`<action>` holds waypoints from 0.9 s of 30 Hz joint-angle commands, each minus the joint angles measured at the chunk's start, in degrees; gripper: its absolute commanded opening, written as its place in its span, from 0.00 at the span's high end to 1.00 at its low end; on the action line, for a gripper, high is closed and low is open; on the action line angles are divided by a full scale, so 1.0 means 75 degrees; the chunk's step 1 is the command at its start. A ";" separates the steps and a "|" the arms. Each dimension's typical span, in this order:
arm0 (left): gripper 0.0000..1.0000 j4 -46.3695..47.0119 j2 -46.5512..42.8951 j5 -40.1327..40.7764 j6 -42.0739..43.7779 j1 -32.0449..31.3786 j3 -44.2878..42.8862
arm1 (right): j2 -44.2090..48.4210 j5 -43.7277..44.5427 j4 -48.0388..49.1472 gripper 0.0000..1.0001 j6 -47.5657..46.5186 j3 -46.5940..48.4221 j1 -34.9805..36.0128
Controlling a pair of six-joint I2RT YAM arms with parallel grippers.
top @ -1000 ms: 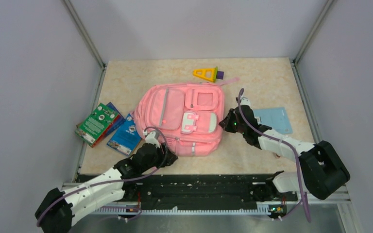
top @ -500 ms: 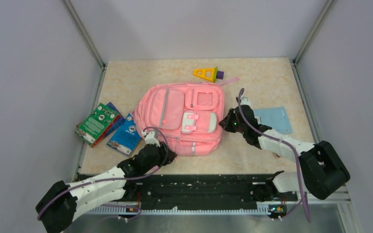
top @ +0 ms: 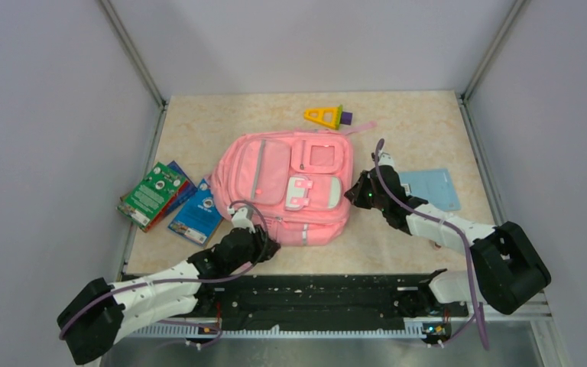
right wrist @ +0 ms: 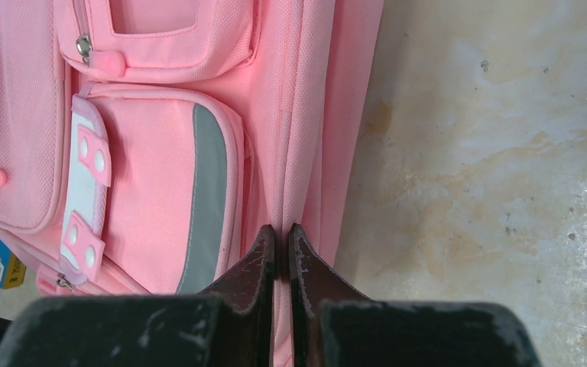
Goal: Pack the student bag
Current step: Unzip the student bag at the center of the board.
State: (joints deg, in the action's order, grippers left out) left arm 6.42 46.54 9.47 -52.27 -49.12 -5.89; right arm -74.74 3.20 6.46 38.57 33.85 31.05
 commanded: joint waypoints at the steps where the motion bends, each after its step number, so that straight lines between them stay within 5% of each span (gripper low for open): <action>1: 0.67 0.0141 0.0002 0.0073 0.0055 -0.0171 0.0053 | 0.0015 0.0137 0.0609 1.00 -0.0053 0.0315 -0.0097; 12: 0.73 -0.0093 0.1034 0.1021 -0.0258 -0.0292 -0.0402 | 0.0006 0.0130 0.0647 1.00 -0.0050 0.0304 -0.0100; 16: 0.91 -0.0186 0.1427 0.1467 -0.0511 -0.0294 -0.0584 | 0.0229 0.0424 0.0482 1.00 -0.0219 0.0269 -0.0097; 18: 1.00 -0.0496 0.1362 0.1777 -0.0547 -0.0294 -0.0721 | 0.0353 0.0609 0.0335 1.00 -0.0354 0.0269 -0.0103; 27: 1.00 -0.3051 0.0364 0.3047 0.0004 -0.0285 -0.1721 | 0.0551 0.2320 -0.0566 1.00 -0.1131 0.0519 -0.0101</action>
State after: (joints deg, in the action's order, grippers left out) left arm -4.84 51.64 23.64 -53.93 -51.42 -14.96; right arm -73.19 8.36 4.54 34.87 33.98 30.98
